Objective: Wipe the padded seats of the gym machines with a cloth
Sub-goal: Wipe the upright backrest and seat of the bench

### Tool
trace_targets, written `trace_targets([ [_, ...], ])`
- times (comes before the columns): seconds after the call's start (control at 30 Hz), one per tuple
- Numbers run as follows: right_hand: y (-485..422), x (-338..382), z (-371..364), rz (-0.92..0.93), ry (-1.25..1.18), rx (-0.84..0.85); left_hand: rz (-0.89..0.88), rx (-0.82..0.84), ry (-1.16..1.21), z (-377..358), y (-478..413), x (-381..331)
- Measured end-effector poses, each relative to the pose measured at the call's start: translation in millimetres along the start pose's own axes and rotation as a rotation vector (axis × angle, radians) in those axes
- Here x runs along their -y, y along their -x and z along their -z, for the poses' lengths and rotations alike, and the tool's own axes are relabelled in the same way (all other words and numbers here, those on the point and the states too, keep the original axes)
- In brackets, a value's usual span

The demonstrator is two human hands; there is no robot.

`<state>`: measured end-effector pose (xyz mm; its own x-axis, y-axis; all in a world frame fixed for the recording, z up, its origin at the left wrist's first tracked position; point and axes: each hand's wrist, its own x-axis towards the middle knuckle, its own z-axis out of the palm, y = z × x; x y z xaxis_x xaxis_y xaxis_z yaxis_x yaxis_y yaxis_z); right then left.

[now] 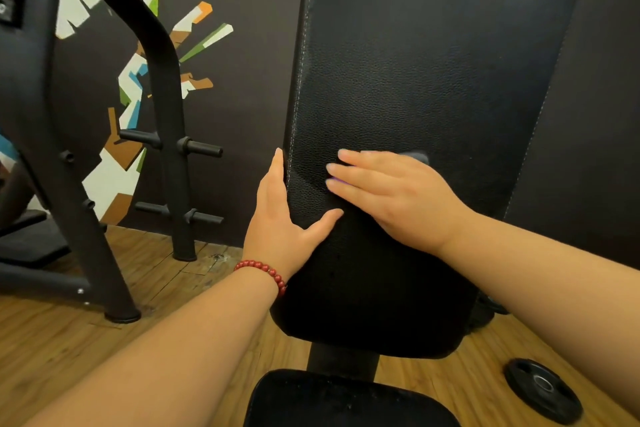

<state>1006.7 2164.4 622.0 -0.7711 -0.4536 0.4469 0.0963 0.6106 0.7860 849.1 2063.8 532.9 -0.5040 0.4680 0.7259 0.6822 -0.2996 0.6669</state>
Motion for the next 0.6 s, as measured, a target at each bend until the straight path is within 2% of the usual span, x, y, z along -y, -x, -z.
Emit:
trace_targets([
  [0.13, -48, 4, -11, -0.028, 0.001, -0.049, 0.02, -0.001, 0.024, 0, 1, 0],
  [0.4, 38, 21, -5, -0.103, 0.016, -0.035, 0.05, 0.026, 0.049, 0, 7, -3],
  [0.53, 14, 12, -4, -0.097, 0.024, -0.062, 0.071, 0.026, 0.052, -1, 8, -5],
  [0.6, -5, 8, -6, -0.156, 0.044, -0.102, 0.082, 0.018, 0.062, -1, 9, -6],
])
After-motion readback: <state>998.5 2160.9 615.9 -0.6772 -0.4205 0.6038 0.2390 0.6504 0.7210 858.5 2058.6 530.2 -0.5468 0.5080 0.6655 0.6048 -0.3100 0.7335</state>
